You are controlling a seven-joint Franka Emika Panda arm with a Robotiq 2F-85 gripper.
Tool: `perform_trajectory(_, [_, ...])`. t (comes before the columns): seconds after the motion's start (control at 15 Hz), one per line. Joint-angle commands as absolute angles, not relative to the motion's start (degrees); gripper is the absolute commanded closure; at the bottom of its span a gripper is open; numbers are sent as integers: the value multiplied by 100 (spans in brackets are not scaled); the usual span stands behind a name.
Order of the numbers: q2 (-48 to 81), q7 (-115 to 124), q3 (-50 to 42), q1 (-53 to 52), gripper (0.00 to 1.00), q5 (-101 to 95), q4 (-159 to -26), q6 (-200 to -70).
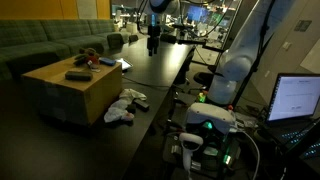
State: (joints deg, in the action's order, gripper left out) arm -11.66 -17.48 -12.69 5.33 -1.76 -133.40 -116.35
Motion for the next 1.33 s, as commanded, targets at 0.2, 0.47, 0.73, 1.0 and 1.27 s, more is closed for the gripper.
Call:
perform_trajectory(0.2, [-1168,-1762,-1188,616,0,-157,-13285,-11626])
perform_trajectory(0.47, [-833,-1822,-1162,576,0,-116,-12976,-11676])
perform_trajectory(0.73, [-88,-2177,-1109,545,0,-87,-12152,-11797])
perform_trajectory(1.0, [908,-2734,-963,606,0,154,-10929,-11866])
perform_trajectory(1.27, [1889,-3061,-664,745,0,328,-9693,-11944])
